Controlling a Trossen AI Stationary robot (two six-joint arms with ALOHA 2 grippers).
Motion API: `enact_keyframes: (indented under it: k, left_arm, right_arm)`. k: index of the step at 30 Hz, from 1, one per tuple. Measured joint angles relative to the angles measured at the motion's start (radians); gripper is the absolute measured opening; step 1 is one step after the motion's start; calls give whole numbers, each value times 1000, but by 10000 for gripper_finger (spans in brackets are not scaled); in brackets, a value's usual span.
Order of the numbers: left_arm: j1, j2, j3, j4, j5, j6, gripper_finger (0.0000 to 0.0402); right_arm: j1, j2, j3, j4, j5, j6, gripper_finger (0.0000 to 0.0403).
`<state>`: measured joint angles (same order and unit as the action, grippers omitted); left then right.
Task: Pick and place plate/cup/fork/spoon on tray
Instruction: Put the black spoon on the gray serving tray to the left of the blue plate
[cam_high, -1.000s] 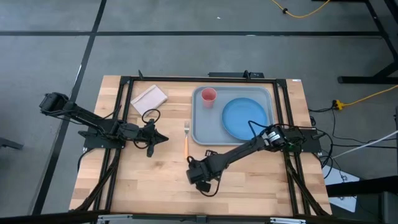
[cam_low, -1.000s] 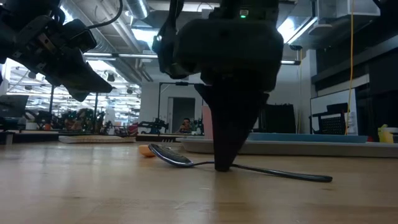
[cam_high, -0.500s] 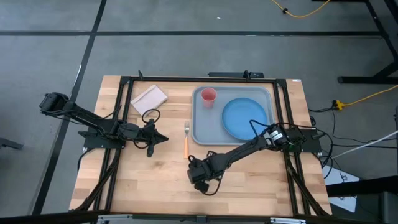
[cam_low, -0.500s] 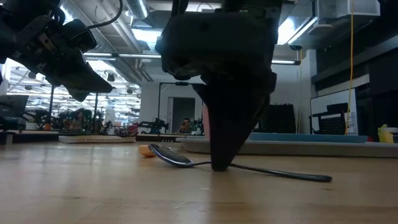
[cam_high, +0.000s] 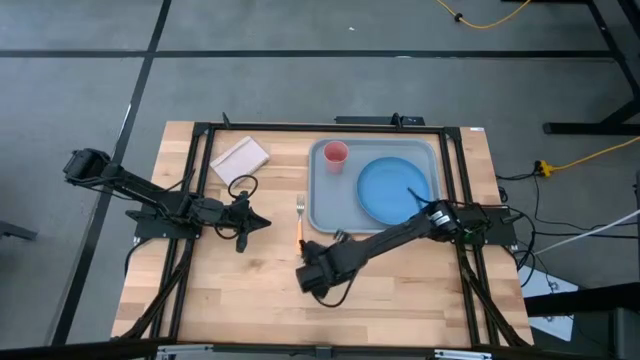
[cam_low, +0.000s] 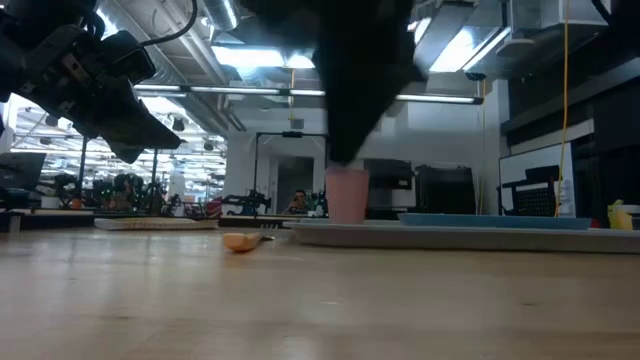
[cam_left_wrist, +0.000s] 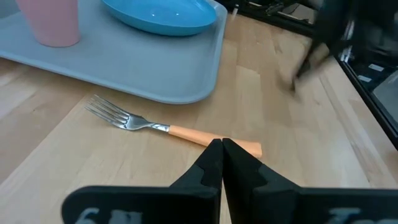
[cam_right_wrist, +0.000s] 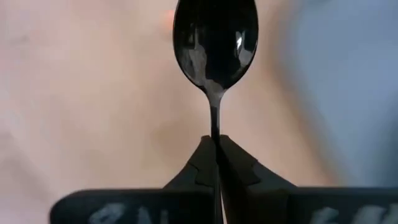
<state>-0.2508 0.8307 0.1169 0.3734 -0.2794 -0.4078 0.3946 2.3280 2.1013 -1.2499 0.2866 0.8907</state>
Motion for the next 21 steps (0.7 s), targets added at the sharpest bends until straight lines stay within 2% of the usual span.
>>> enact_keyframes:
  k: [5, 7, 8, 12, 17, 21]
  left_arm:
    - [0, 0, 0, 0, 0, -1, 0]
    - [0, 0, 0, 0, 0, -2, 0]
    - [0, 0, 0, 0, 0, -2, 0]
    - [0, 0, 0, 0, 3, -9, 0]
    - [-1, 0, 0, 0, 9, -30, 0]
    - [0, 0, 0, 1, 9, -35, 0]
  right_arm:
    - [-25, 2, 174, -324, 310, 112, 2]
    - [-64, -11, 197, -307, 408, 141, 2]
    - [-85, -22, 195, -297, 424, 124, 2]
    - [-196, -27, 195, -296, 386, 104, 2]
    - [-353, -28, 116, -217, 209, 45, 2]
    - [-425, -29, 7, -27, 53, 2, 2]
